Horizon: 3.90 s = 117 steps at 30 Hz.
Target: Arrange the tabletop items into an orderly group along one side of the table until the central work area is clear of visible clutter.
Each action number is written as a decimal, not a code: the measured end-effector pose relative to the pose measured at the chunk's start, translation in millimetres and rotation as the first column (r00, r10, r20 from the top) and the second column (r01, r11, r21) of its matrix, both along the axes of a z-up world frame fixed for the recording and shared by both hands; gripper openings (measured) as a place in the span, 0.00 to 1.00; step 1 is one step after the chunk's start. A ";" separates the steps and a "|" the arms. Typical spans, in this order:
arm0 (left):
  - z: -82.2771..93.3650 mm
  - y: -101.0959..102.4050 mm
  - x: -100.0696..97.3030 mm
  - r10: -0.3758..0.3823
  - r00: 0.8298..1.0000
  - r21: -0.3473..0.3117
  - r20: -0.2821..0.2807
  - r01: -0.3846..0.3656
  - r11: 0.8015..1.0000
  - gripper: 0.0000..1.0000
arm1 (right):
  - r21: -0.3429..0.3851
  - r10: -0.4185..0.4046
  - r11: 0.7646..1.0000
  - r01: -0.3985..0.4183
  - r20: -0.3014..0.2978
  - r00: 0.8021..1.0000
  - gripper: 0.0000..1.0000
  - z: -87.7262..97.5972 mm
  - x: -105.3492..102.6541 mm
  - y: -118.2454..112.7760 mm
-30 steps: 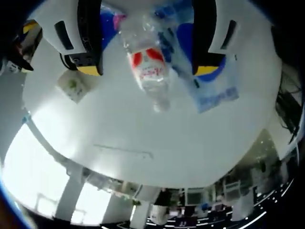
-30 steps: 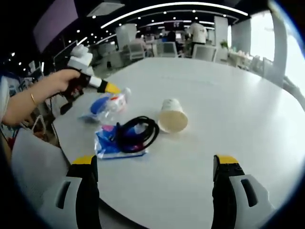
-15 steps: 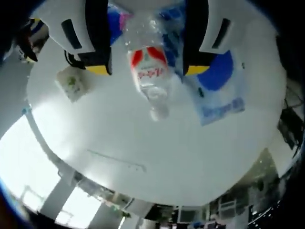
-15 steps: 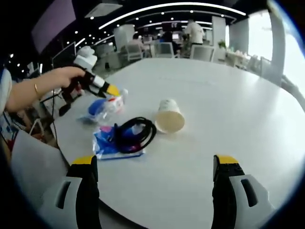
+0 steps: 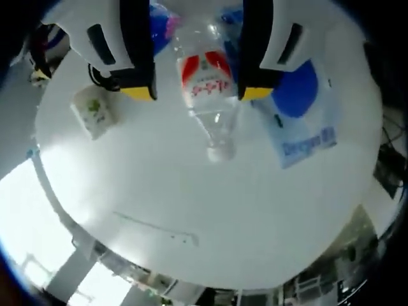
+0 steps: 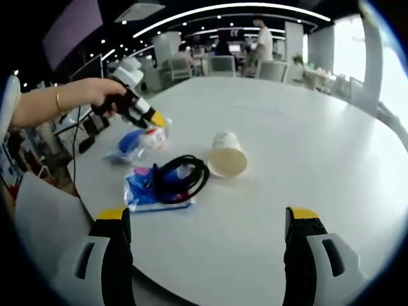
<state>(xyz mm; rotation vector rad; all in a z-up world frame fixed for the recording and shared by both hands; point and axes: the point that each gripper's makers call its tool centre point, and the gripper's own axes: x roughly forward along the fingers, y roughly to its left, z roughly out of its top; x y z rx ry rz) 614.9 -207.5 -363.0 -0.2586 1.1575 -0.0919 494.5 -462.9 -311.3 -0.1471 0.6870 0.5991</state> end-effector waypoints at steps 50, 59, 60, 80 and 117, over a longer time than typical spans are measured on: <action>33.0 -18.9 19.7 -0.116 0.977 -0.019 0.180 0.121 0.992 0.33 | -0.089 0.042 0.995 -0.042 0.004 0.999 1.00 -5.7 -1.3 -1.9; 54.5 -10.3 34.7 -0.120 0.930 0.030 0.346 0.117 0.993 0.33 | -0.096 0.038 0.995 -0.039 -0.009 0.999 0.99 -8.7 -1.5 -3.6; 56.1 -10.8 35.7 -0.149 0.914 0.053 0.378 0.139 0.989 0.33 | -0.098 0.039 0.994 -0.040 -0.011 0.999 0.99 -9.3 -1.8 -3.7; 55.4 -11.0 14.6 -0.118 0.802 0.138 0.585 0.045 0.989 0.33 | -0.103 0.042 0.994 -0.044 -0.024 0.999 0.99 -11.5 -4.4 -2.8; 46.4 -13.3 5.2 0.214 0.757 -0.055 0.617 -0.230 0.972 0.35 | -0.034 0.119 0.993 -0.117 0.046 0.992 1.00 5.1 -6.6 17.6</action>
